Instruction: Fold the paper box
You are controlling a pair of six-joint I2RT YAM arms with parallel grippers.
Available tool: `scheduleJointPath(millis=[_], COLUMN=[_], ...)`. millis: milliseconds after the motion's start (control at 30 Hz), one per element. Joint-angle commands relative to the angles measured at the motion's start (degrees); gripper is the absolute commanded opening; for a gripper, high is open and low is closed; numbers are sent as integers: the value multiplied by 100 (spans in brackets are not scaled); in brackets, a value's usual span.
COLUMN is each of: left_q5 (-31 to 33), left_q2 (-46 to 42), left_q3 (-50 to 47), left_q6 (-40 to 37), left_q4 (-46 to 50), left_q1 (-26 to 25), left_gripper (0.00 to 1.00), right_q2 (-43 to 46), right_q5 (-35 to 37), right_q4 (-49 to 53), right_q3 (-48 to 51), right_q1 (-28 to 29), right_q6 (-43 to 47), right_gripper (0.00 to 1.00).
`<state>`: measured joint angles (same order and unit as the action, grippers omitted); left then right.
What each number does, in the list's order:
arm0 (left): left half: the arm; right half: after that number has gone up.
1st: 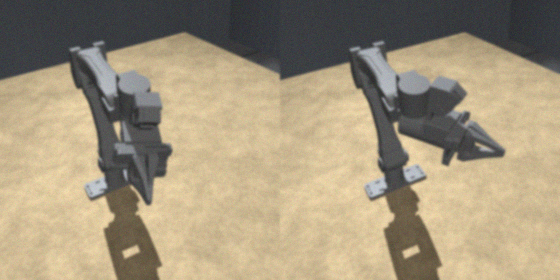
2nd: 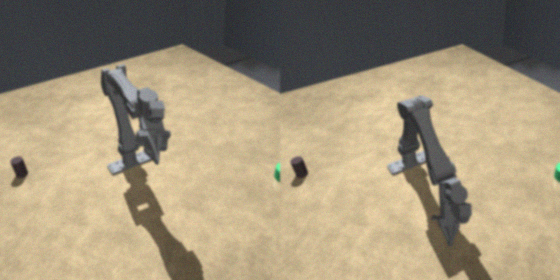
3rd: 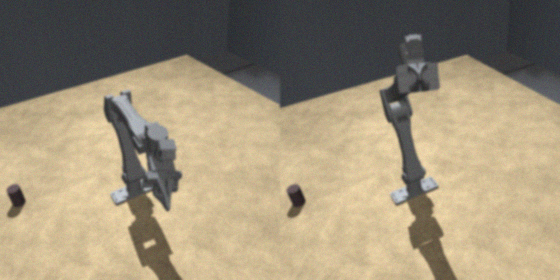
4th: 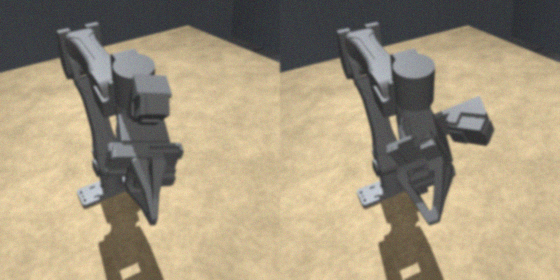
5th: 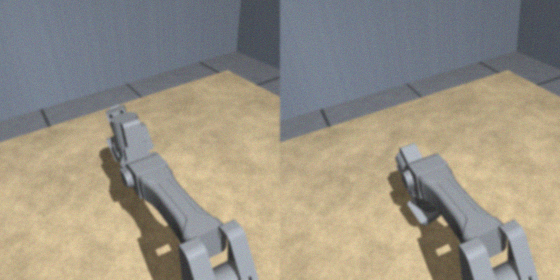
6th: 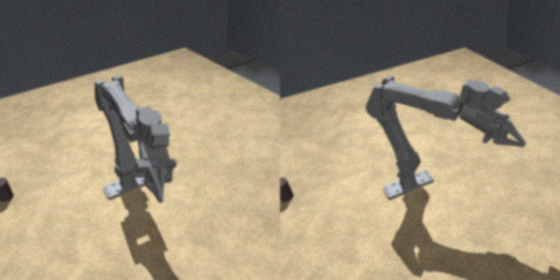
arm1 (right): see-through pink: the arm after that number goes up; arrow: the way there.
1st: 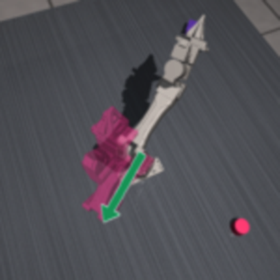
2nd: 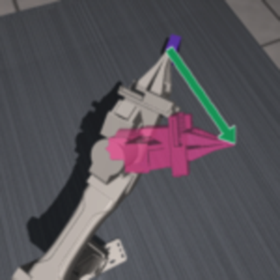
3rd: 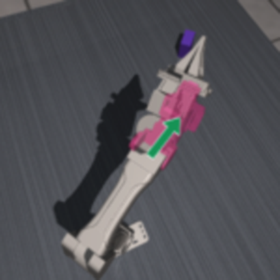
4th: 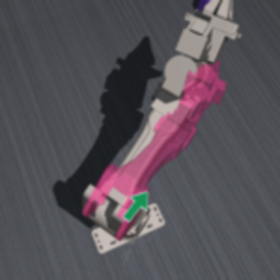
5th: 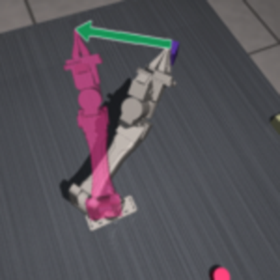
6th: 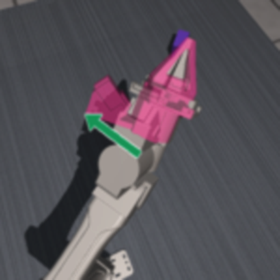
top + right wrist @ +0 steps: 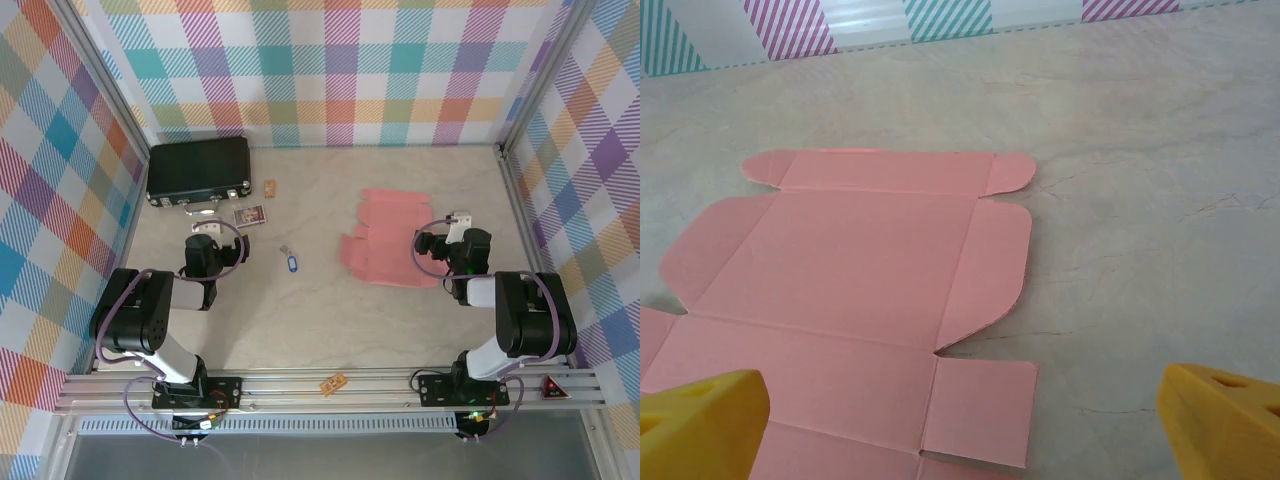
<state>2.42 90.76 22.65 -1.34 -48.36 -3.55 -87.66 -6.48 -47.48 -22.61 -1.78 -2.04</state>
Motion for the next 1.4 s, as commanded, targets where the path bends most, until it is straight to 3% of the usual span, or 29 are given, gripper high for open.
scheduleJointPath(millis=[0, 1233, 1367], left_q5=[-92, -45, 39], left_q2=[12, -10, -310], left_q3=[99, 81, 100], left_q6=[-64, -47, -14], left_q4=[-130, -173, 82], left_q1=[72, 73, 67], left_gripper=[100, 100, 100], right_q2=[-45, -41, 94], right_q5=[42, 41, 108], right_q4=[-24, -48, -15], right_q3=[-103, -83, -42], right_q1=[37, 37, 33], right_q6=[108, 108, 77], right_gripper=[99, 99, 99])
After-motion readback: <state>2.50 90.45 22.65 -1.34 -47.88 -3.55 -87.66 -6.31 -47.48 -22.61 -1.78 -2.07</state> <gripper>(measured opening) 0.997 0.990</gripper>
